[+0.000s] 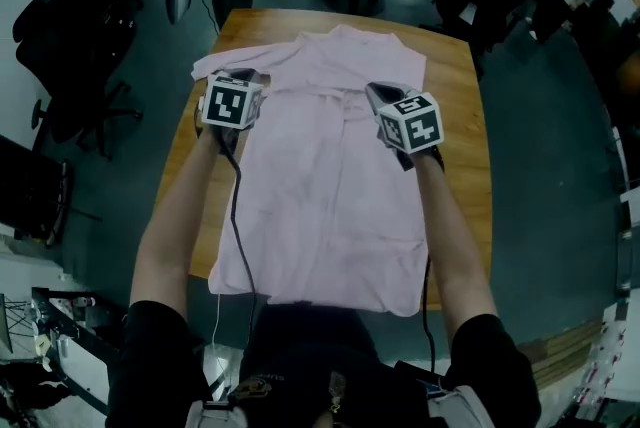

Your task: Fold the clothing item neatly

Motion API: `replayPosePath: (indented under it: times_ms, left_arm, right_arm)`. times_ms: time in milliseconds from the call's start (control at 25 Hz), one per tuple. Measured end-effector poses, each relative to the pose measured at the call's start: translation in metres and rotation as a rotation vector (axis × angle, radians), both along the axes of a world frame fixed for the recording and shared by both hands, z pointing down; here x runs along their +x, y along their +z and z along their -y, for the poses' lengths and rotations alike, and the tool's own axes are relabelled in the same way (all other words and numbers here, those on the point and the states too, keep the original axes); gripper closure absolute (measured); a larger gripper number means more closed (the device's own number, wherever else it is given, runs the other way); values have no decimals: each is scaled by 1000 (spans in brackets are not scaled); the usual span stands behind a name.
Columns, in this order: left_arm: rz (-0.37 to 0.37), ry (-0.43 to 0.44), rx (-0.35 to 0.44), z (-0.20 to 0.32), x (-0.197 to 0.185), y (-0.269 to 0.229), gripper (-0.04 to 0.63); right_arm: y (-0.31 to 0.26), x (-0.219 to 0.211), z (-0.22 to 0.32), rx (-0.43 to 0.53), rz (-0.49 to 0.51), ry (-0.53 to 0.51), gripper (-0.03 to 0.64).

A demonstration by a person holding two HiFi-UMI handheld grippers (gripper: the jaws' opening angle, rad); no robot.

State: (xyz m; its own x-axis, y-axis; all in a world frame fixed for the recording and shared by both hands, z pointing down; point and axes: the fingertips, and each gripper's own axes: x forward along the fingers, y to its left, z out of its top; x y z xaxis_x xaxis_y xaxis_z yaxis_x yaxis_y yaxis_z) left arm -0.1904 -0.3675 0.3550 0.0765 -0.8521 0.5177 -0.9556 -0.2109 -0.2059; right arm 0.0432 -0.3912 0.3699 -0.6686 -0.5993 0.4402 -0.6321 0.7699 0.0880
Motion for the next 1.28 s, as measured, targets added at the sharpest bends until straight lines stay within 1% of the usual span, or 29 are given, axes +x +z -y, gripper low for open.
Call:
replayPosePath:
  times_ms: [160, 360, 480, 600, 800, 920, 1040, 1120, 1200, 1280]
  left_arm:
    - [1, -56, -9, -20, -39, -5, 588]
    - [-9, -81, -14, -24, -83, 2, 588]
    - [-34, -64, -12, -11, -106, 9, 588]
    - [-43, -50, -14, 11, -131, 17, 588]
    - [-83, -20, -64, 46, -169, 59, 580]
    - [-126, 9, -120, 64, -186, 97, 537]
    - [-128, 28, -150, 82, -202, 132, 520]
    - [-111, 28, -145, 96, -214, 150, 481]
    - [-69, 13, -129, 109, -230, 162, 427]
    - [-30, -19, -106, 120, -249, 172, 394]
  right_arm:
    - [-12, -40, -13, 12, 13, -59, 614]
    - [-17, -87, -17, 29, -5, -98, 614]
    - [-20, -114, -7, 39, -16, -97, 614]
    - [-15, -143, 9, 31, -27, -90, 614]
    - [9, -191, 31, -6, -37, -73, 614]
    - [27, -223, 40, -26, -47, -81, 614]
    - [46, -249, 51, -50, -59, -83, 614]
    - [58, -263, 58, -68, -68, -82, 614]
    - [70, -275, 64, -86, -78, -84, 614]
    - [83, -284, 69, -102, -90, -86, 614]
